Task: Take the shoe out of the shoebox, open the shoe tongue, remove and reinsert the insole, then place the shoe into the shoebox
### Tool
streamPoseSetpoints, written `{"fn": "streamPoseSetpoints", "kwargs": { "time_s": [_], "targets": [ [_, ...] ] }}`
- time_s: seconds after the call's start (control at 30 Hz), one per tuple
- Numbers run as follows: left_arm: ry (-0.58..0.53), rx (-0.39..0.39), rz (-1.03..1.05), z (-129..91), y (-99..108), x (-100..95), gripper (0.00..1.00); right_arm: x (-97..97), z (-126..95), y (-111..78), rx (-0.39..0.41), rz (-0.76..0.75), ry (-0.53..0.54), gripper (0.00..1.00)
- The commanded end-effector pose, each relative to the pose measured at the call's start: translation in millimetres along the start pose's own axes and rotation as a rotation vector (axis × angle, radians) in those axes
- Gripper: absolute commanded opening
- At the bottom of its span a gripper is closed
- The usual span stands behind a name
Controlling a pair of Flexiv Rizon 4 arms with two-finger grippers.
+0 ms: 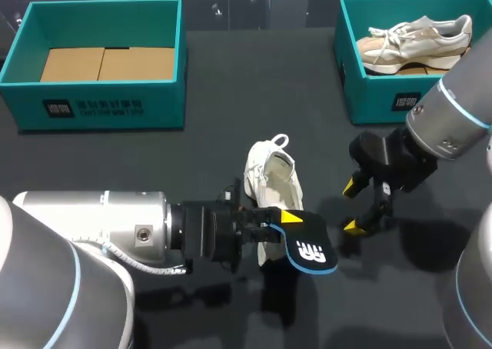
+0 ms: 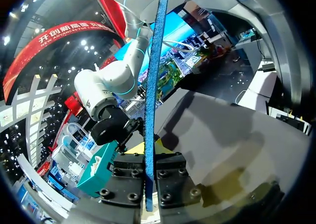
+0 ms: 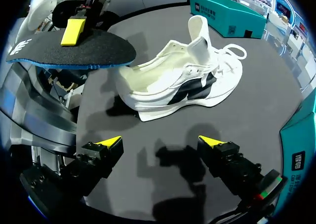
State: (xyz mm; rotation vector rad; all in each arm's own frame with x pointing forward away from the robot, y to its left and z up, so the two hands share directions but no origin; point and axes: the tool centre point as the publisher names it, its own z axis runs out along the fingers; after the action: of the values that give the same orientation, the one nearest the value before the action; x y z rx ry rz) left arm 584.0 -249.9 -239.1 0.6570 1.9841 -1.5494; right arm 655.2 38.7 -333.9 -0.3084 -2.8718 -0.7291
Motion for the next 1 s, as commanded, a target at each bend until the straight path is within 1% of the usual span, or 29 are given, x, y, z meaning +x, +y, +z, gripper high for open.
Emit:
{"fn": "streamPoseSetpoints", "kwargs": {
  "time_s": [0.03,0.27,0.37,0.43,0.5,0.63,0.87,1.0],
  "targets": [
    [-0.001,-0.008,0.0,6.4,-1.2,0.1,0.0,-2.0,2.0,2.0,0.005,0.001,0.003,1.0],
    [-0.001,-0.008,0.0,6.4,-1.2,0.1,0.0,-2.0,2.0,2.0,0.005,0.001,0.003,1.0],
    [-0.007,-0.014,-0.016,6.1,-1.7,0.4,0.0,3.6,3.4,0.7,-0.041,-0.022,-0.03,1.0],
    [-0.01,-0.015,-0.035,3.9,-1.4,-0.3,0.0,5.8,5.3,0.0,-0.038,-0.016,-0.063,1.0],
    [-0.013,-0.019,-0.054,1.2,-1.6,-1.7,0.0,7.2,6.6,0.6,-0.063,-0.023,-0.072,1.0],
    [-0.013,-0.014,-0.088,-3.0,-0.8,-4.7,0.0,7.7,9.7,2.4,-0.066,-0.029,-0.092,1.0],
    [-0.008,-0.036,-0.126,-10.1,7.4,-4.2,0.0,6.6,13.0,7.2,-0.068,-0.025,-0.127,1.0],
    [0.0,-0.042,-0.161,-17.9,12.6,-3.5,0.0,5.2,18.8,10.2,-0.056,-0.017,-0.133,1.0]
  ]
}}
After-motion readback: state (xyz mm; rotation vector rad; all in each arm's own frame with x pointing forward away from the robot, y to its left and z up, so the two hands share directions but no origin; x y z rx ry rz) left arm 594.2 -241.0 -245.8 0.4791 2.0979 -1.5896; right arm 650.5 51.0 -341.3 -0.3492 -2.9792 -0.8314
